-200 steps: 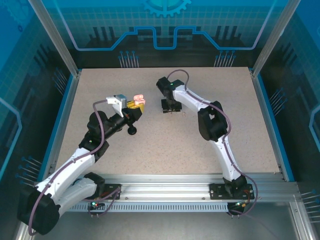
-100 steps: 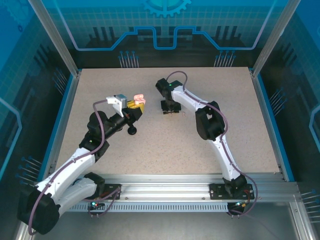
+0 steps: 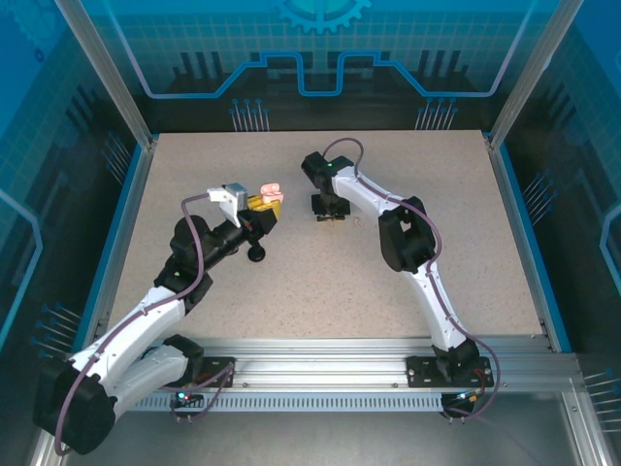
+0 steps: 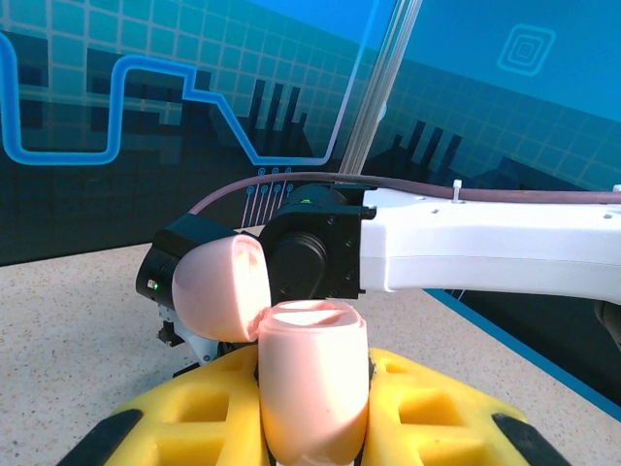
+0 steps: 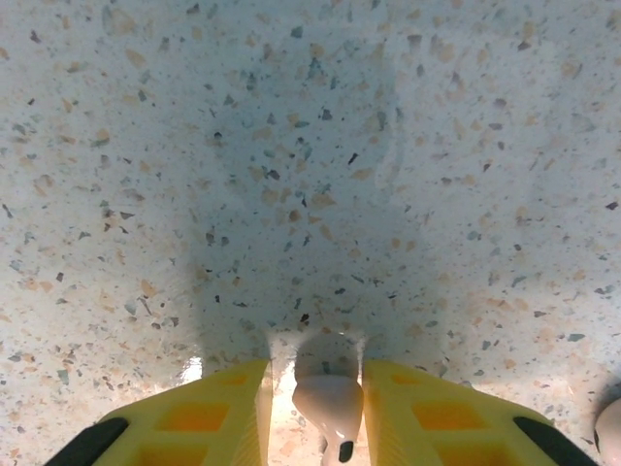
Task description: Insert wireless bluetooth earbuds into charging case
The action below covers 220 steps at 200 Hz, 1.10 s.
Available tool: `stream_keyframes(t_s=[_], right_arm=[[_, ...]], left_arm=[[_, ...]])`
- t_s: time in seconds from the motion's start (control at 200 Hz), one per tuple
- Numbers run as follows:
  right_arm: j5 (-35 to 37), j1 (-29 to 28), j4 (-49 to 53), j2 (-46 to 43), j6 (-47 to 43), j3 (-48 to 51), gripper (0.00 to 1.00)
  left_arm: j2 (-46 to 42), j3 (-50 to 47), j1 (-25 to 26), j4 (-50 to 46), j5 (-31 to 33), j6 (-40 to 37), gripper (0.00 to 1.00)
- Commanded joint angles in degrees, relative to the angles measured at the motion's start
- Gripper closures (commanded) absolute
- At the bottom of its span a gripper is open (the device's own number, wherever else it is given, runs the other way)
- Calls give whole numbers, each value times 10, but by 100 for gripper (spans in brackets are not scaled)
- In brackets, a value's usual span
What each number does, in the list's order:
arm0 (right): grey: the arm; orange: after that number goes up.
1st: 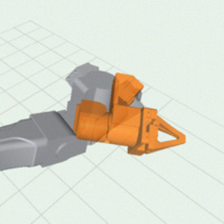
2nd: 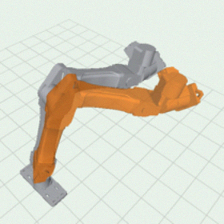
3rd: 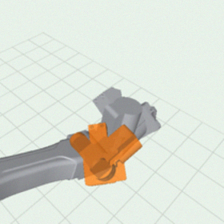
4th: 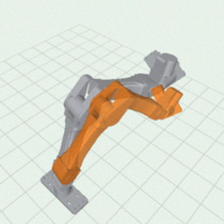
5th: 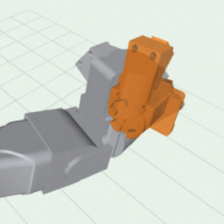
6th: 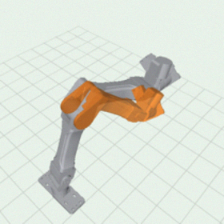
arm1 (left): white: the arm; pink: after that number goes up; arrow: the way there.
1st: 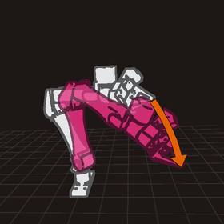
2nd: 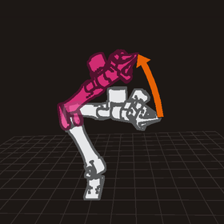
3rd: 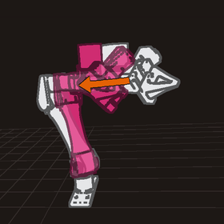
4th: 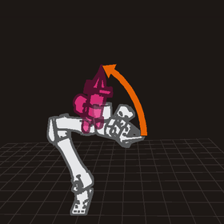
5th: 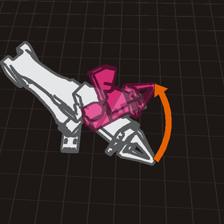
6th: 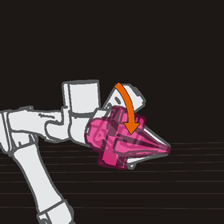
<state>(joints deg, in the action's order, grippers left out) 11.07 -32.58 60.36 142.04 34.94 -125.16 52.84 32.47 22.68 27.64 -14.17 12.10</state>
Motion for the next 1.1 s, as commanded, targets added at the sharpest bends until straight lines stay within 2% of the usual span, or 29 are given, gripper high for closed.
stream_keyframes(t_s=[0.0, 0.38, 0.59, 0.81, 1.096], right_arm=[[5, 8, 10, 18, 8, -6, 71], [-4, 11, -22, -31, 1, 48, 87], [-7, 12, -47, -85, 0, 88, 88], [-6, 9, -75, -188, 0, 139, 89], [-4, 3, -121, -371, -3, 215, 89]], left_arm=[[1, 0, 4, 21, 3, -5, 100], [12, 1, 15, 31, -9, -10, 100], [16, 1, 21, 36, -8, -12, 100], [27, -10, 31, 63, -8, -22, 100], [36, -20, 65, 114, 9, -75, 100]])
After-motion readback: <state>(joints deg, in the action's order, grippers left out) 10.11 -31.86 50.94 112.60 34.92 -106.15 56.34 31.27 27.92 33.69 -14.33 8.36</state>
